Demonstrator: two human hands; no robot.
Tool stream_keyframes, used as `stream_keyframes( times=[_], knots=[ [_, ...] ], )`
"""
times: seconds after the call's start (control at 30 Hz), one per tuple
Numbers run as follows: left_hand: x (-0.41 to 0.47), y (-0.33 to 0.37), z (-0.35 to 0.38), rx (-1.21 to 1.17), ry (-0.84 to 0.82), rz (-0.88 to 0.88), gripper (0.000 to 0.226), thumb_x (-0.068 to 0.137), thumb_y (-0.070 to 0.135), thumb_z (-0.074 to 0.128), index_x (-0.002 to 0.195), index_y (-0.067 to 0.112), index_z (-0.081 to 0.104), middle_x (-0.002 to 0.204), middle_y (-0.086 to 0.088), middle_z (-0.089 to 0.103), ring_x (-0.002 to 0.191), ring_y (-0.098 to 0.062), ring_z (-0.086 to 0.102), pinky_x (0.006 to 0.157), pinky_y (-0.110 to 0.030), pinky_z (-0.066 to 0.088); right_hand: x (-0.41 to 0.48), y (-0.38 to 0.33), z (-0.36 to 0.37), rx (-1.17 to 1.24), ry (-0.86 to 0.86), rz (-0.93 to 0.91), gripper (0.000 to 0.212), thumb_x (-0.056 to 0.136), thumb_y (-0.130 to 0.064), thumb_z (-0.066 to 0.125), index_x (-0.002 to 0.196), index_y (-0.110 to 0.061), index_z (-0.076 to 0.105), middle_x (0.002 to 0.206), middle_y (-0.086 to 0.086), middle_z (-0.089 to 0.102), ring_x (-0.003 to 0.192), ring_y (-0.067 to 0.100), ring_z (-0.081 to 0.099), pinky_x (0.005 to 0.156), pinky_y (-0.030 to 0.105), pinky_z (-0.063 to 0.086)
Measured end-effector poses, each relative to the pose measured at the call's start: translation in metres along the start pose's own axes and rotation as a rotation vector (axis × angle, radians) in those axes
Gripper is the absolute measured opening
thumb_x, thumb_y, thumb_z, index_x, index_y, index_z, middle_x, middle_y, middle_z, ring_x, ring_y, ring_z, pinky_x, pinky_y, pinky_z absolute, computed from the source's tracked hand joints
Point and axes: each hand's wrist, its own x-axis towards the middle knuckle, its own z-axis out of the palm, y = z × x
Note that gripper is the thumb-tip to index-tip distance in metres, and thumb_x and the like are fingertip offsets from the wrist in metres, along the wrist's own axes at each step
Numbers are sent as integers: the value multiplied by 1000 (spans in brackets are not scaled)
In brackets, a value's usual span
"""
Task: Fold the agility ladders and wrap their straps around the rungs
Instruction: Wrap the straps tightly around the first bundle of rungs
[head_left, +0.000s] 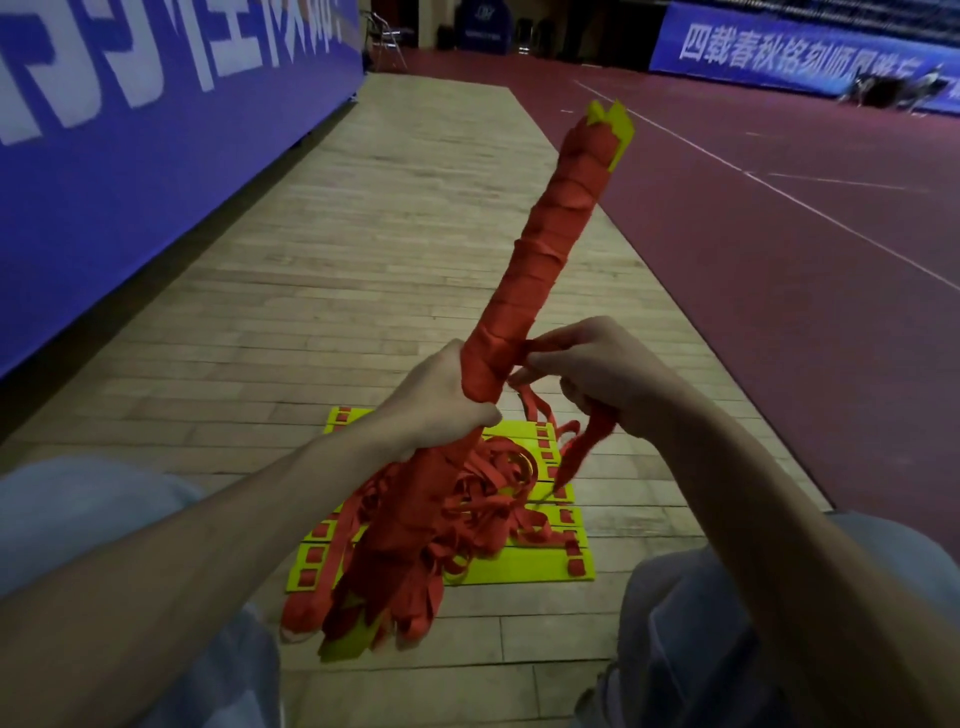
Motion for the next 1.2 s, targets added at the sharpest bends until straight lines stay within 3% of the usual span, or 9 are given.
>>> stream_keyframes(
  times=[0.17,0.33,0.43,0.6,0.7,0.83,1.0,1.13,1.2],
  knots=[
    [2,-3,4,180,63,11,51,81,23,76,122,16,47,107,-7,67,97,-26,65,79,-35,52,2,2,13,147,18,27,31,103,-9,42,94,7,68,96,19,75,42,8,33,37,16,27],
    [-16,2,13,546,34,139,47,96,42,55,124,10,36,116,-15,60,103,-36,62,76,-39,49,4,14,28,63,54,13,48,99,-40,55,74,-2,73,47,-1,63,35,4,33,41,20,27],
    [-24,-1,12,608,28,249,44,98,43,49,124,9,37,116,-16,53,102,-37,61,81,-48,50,4,20,35,80,129,25,49,92,-51,61,60,-14,65,45,-6,59,35,3,38,44,21,31],
    [-29,1,9,588,-4,345,47,95,41,53,124,8,36,116,-16,50,97,-39,60,79,-51,48,8,25,49,111,308,55,48,89,-58,59,75,-12,66,61,-1,60,49,9,54,49,24,39],
    [-28,3,6,473,18,378,58,90,44,54,134,12,34,123,-12,50,104,-35,59,85,-48,48,11,21,49,84,378,14,42,91,-46,55,68,-12,60,59,0,57,56,18,55,55,32,41],
    [-21,15,-12,34,-42,265,70,77,39,79,135,27,41,114,2,57,94,-9,63,80,-23,52,11,13,39,177,370,-85,37,92,-39,54,63,-16,57,55,-3,52,55,17,50,58,37,39],
    [-19,18,-34,-415,-456,-68,43,72,25,78,112,15,66,103,-11,74,91,-29,72,79,-38,60,4,1,34,319,221,-220,39,99,-32,53,79,0,62,65,15,55,57,26,52,56,34,41],
    [-20,20,-36,-473,-524,-100,47,79,15,76,121,2,59,93,-16,72,72,-33,71,65,-37,60,-2,-4,31,368,143,-117,60,96,-50,53,85,8,66,68,15,59,58,25,52,58,33,40],
    [-18,20,-36,-448,-485,-111,51,76,20,73,121,2,58,90,-16,73,69,-32,70,62,-37,59,-2,-5,26,358,126,-68,60,96,-53,52,70,0,62,53,4,56,45,18,46,50,27,37]
  ],
)
